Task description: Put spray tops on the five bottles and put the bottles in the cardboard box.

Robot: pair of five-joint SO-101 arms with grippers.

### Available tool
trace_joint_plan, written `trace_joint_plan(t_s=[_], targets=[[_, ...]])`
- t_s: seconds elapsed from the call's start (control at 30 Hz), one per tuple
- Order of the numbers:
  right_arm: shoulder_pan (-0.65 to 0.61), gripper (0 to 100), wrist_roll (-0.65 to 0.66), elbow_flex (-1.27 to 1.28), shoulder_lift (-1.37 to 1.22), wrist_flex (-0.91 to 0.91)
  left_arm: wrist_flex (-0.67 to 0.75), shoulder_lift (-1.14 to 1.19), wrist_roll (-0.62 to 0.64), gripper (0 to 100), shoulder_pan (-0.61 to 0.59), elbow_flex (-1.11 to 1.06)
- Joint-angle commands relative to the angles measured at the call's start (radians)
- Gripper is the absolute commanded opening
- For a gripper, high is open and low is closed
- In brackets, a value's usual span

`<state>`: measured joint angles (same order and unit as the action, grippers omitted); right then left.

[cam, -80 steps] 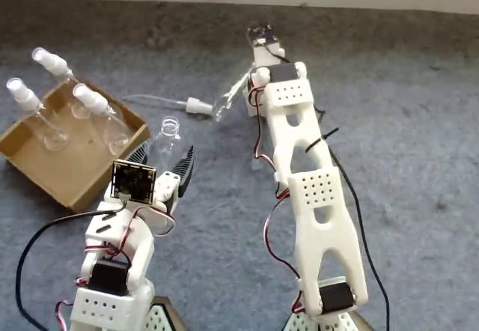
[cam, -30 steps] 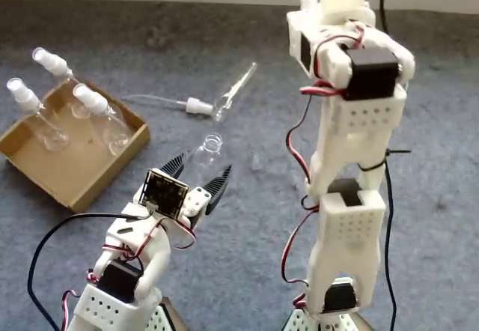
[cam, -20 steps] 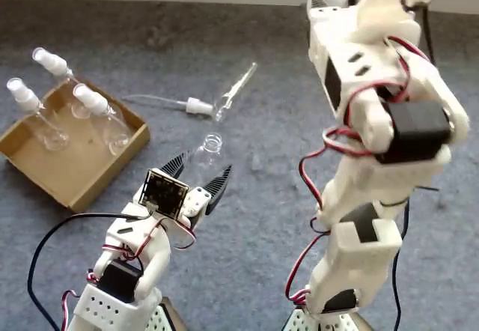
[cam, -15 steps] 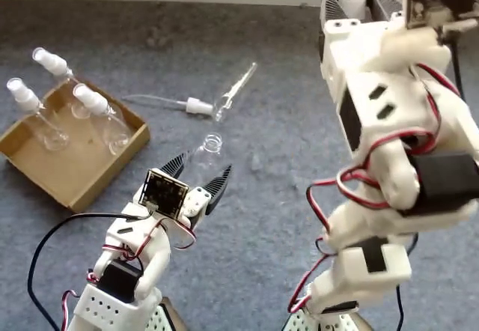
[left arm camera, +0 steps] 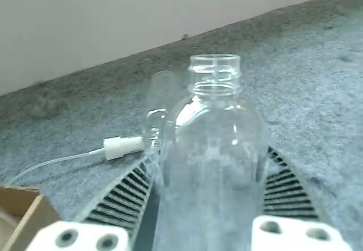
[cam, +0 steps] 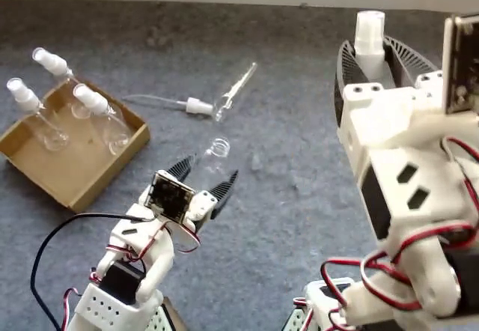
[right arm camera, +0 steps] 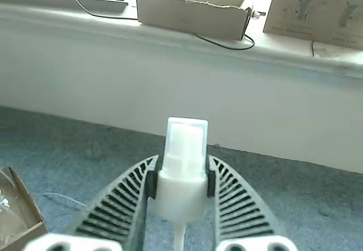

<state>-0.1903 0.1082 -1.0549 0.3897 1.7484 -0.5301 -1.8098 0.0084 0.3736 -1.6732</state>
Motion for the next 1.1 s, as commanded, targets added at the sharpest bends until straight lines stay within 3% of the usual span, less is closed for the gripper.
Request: trace_joint_plan(t_s=[0.0, 0.2, 0.53, 0.67, 0.8, 0.97, 1.07], targets=[[0.012, 5.5, -0.006, 0.039, 0.085, 0.019, -0.005, -0.015, 0.011, 8, 0.139, -0.022], [0.012, 5.5, -0.005, 0.176, 0.232, 0.019, 0.002, -0.015, 0.006, 8, 0.226, -0.022], [0.012, 5.5, -0.005, 0.650, 0.510, -0.031, 0.041, -0.016, 0.006, 9, 0.226, -0.022], [0.012, 5.5, -0.008, 0.909, 0.610, -0.162, 0.167, -0.016, 0.006, 8, 0.226, -0.022], [0.012, 5.5, -0.008, 1.207, 0.722, -0.363, 0.187, -0.015, 0.011, 8, 0.237, -0.022], [0.012, 5.5, -0.003, 1.567, 0.885, -0.645, 0.186, -0.015, 0.011, 8, 0.390, -0.022], [0.012, 5.5, -0.002, 1.732, 0.987, -0.727, 0.184, -0.015, 0.011, 8, 0.473, -0.022]])
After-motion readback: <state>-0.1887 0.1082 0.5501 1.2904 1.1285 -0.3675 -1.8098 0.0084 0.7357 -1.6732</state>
